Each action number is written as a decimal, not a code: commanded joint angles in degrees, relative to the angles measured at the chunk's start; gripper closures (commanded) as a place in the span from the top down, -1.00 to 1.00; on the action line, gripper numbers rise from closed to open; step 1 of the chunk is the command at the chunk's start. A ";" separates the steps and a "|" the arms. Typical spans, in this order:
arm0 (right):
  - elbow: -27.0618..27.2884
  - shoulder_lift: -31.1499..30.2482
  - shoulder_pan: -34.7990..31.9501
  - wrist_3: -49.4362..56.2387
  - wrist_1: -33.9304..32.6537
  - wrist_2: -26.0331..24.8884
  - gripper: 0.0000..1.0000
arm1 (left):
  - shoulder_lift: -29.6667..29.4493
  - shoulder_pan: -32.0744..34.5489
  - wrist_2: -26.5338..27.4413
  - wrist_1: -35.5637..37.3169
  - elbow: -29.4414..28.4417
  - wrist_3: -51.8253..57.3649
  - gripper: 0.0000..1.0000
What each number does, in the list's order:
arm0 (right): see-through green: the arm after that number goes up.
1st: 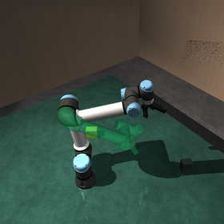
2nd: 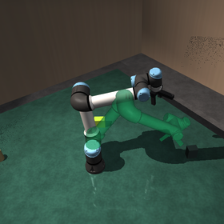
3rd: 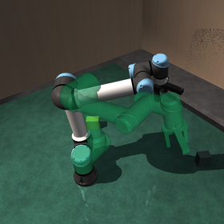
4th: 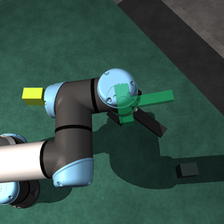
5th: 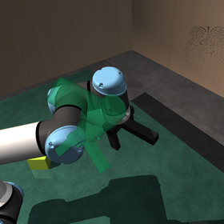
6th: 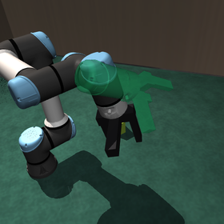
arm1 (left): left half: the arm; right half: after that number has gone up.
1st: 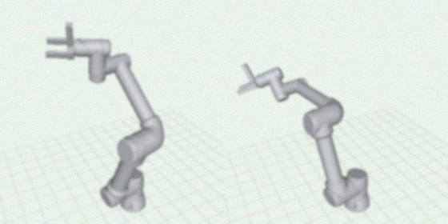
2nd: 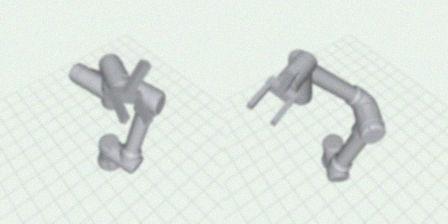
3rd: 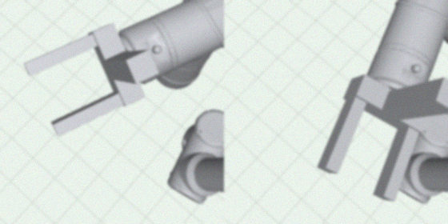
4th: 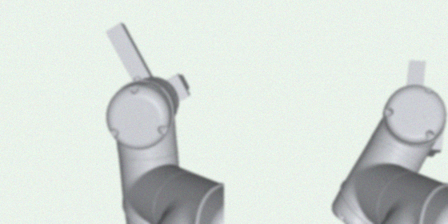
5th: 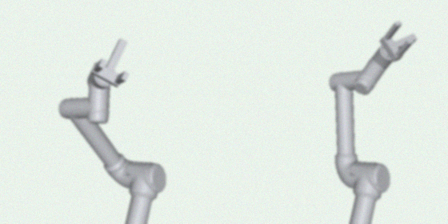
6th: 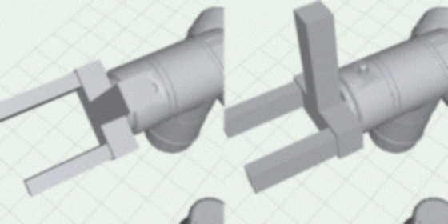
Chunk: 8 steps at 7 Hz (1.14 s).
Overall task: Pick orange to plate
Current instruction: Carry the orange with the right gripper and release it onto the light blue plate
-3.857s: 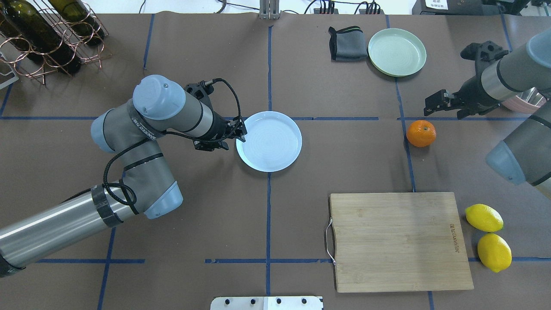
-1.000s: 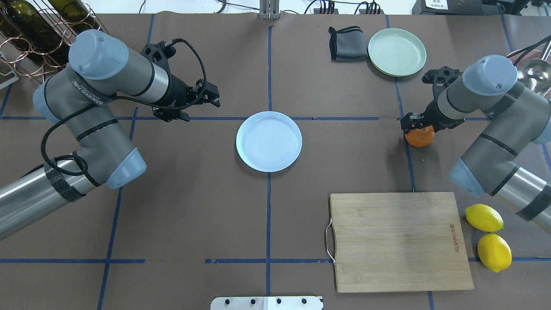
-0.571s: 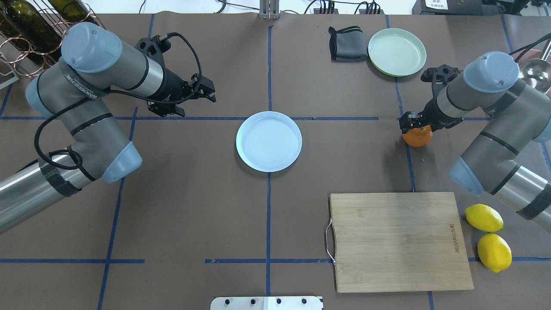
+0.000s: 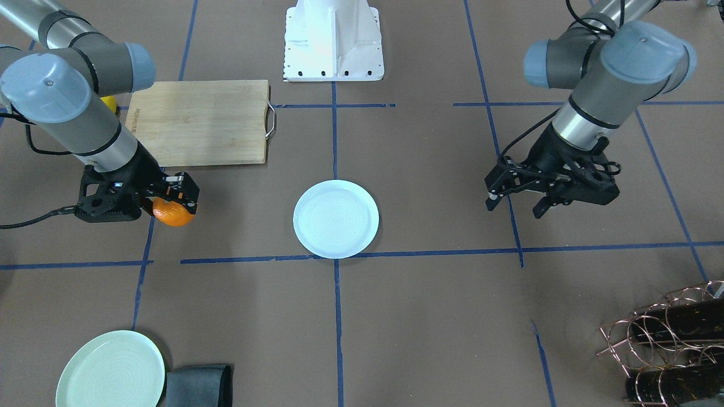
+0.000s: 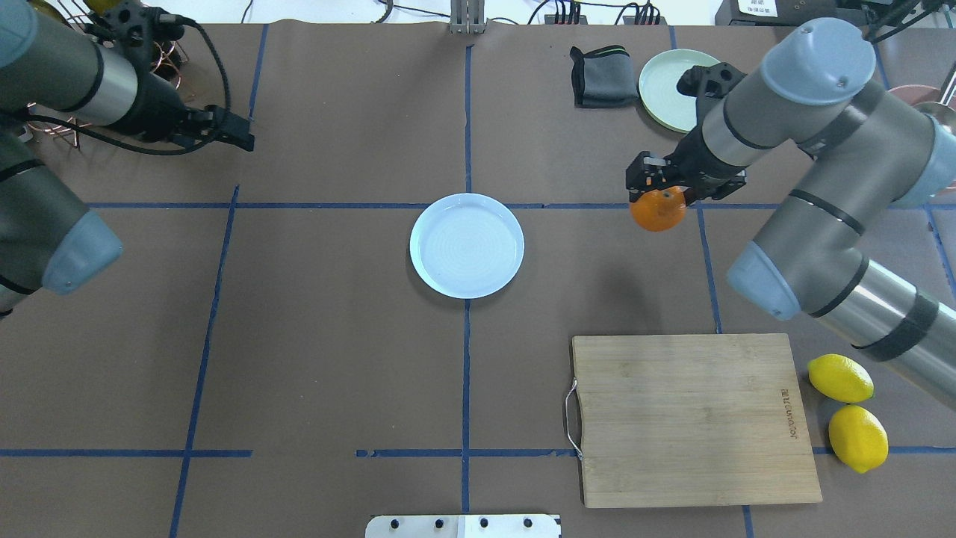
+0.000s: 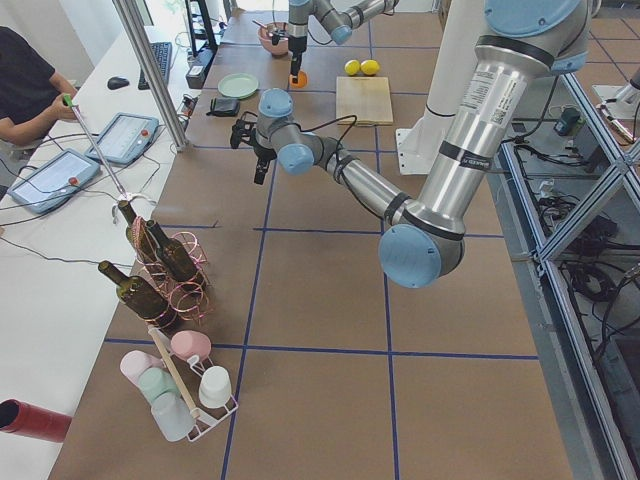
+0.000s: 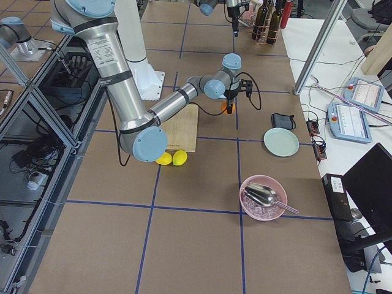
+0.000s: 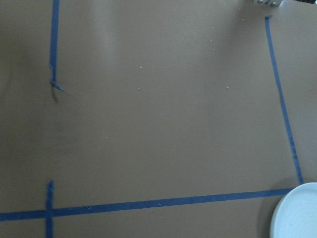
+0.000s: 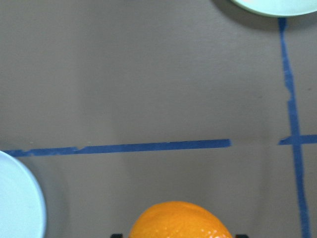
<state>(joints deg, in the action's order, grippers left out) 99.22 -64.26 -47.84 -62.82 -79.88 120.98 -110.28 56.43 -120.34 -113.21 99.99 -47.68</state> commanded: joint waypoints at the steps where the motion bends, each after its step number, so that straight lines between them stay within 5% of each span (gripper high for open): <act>1: -4.43 8.75 5.88 -8.68 -0.54 -6.06 -1.00 | 6.01 2.89 -0.34 -0.61 1.16 5.92 1.00; 3: -10.86 15.02 11.43 -12.76 -0.45 -11.97 -1.00 | 10.86 4.89 0.01 -1.40 0.48 22.48 1.00; 8: -22.56 23.30 16.81 -15.93 0.07 -17.96 -1.00 | 11.05 8.87 -0.52 -1.31 -3.31 22.72 1.00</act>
<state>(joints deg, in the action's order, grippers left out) 79.15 -42.47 -31.78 -78.52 -79.96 104.07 -99.27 65.03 -120.91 -114.61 96.89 -24.97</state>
